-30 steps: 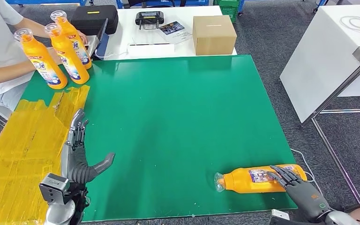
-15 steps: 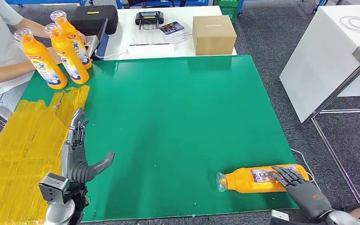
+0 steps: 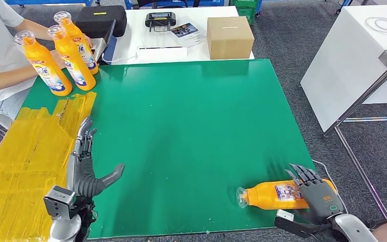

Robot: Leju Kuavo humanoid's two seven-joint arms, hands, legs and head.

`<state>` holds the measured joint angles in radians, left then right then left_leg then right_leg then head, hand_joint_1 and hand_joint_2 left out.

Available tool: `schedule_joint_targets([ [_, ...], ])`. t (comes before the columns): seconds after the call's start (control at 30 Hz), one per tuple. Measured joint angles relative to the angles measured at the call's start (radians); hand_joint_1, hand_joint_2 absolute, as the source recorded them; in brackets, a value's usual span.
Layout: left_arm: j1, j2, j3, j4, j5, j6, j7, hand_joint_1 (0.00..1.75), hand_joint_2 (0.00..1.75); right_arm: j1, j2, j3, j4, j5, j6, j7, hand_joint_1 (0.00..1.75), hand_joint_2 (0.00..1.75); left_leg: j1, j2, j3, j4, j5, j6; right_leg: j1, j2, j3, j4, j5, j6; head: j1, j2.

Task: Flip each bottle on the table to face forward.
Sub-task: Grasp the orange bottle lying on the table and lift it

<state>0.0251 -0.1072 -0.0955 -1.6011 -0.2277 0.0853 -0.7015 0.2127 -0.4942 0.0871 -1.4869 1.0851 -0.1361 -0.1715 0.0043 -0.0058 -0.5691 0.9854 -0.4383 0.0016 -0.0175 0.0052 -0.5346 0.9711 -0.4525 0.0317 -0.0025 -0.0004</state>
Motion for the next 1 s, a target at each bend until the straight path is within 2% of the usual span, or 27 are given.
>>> schedule_joint_targets([
  [0.43, 0.003, -0.001, 0.008, 0.000, 0.000, 0.001, 0.000, 0.00, 1.75, -0.032, 0.041, -0.007, 0.038, 0.023, -0.005, 0.005, 0.00, 1.75, 0.000, 0.000, 0.000, 0.000, 0.000, 0.000, 0.000, 0.000, 0.001, 0.000, 0.000, 0.000, 0.000, 0.000],
  [0.57, 0.004, -0.001, 0.009, 0.000, 0.000, 0.001, 0.000, 0.00, 1.75, -0.044, 0.049, -0.010, 0.057, 0.040, 0.001, 0.018, 0.30, 1.75, 0.000, 0.000, 0.001, 0.000, 0.000, 0.000, 0.000, 0.000, 0.001, 0.000, 0.000, 0.000, 0.000, 0.000],
  [0.7, 0.005, -0.002, 0.010, 0.001, 0.000, -0.001, 0.000, 0.00, 1.75, -0.056, 0.049, -0.011, 0.080, 0.046, 0.036, 0.036, 0.30, 1.75, 0.000, 0.000, 0.001, 0.000, 0.000, 0.000, 0.000, 0.000, 0.001, 0.000, 0.000, 0.000, 0.000, 0.000],
  [0.93, 0.005, -0.002, 0.011, 0.002, 0.001, -0.001, 0.000, 0.00, 1.75, -0.068, 0.048, -0.016, 0.100, 0.045, 0.042, 0.038, 0.30, 1.75, 0.000, 0.000, 0.002, 0.000, 0.000, 0.000, 0.000, 0.000, 0.003, 0.000, 0.000, 0.000, 0.000, 0.000],
  [1.0, 0.005, -0.002, 0.012, 0.002, 0.001, -0.001, 0.000, 0.00, 1.75, -0.069, 0.048, -0.016, 0.103, 0.045, 0.042, 0.038, 0.57, 1.75, 0.000, 0.000, 0.003, 0.000, 0.000, 0.000, 0.000, 0.000, 0.003, 0.000, 0.000, 0.000, 0.000, 0.000],
])
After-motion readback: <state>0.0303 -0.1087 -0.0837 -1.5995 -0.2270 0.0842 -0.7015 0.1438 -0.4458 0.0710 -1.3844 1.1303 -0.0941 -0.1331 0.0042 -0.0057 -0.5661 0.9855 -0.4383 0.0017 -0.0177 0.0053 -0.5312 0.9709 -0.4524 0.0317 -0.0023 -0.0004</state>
